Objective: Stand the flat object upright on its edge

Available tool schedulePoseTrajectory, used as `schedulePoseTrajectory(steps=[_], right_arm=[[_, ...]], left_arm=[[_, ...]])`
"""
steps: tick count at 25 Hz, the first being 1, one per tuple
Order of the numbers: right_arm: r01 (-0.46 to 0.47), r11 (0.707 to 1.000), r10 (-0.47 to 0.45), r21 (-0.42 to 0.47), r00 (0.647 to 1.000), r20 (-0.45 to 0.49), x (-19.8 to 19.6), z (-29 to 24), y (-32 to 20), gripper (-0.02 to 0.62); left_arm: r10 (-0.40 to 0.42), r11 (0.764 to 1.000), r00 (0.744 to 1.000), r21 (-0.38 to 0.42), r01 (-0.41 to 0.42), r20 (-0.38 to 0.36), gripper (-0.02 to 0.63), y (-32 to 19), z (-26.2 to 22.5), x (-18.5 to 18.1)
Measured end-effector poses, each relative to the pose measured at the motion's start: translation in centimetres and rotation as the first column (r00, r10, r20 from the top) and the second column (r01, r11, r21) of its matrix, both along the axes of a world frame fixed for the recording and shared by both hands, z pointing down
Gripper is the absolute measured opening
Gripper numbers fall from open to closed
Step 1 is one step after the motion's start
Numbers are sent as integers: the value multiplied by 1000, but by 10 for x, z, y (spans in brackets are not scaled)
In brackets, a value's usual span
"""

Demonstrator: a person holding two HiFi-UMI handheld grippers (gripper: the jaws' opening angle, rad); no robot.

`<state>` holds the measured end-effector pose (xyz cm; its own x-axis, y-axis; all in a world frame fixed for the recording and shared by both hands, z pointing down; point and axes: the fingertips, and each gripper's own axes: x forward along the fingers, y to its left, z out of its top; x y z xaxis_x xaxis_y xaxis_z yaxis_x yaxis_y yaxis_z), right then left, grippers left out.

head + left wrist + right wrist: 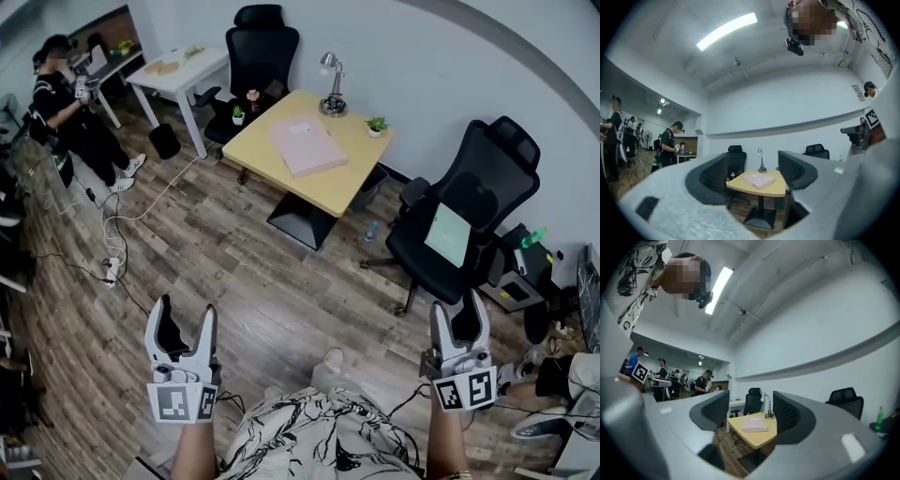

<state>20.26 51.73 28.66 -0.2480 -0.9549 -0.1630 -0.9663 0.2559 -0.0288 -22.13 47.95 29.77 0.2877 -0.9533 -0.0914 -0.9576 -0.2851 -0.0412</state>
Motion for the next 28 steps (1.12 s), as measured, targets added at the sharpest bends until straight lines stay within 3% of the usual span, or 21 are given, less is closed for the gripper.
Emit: schedulePoseTrajectory(steps=[2, 4, 12, 22, 28], right_arm=[[-7, 1000, 7, -11, 1000, 8, 3, 3, -4, 321], [-12, 1000, 12, -18, 1000, 6, 7, 6, -8, 344], [10, 999, -10, -40, 1000, 16, 36, 15, -30, 348], [79, 997, -79, -20, 997, 22, 92, 11, -68, 348], [96, 995, -95, -39, 995, 38, 106, 22, -89, 348]], left_arm=[[-15, 1000, 1000, 17, 15, 4, 406, -2, -1, 0], [-24, 1000, 1000, 10, 24, 16, 429, -5, 1, 3], [-48, 998, 999, -26, 49, 17, 433, -23, 7, 31], [-112, 993, 993, -49, 111, -31, 437, -46, 8, 94], [-134, 989, 991, -72, 132, -27, 437, -58, 14, 104]])
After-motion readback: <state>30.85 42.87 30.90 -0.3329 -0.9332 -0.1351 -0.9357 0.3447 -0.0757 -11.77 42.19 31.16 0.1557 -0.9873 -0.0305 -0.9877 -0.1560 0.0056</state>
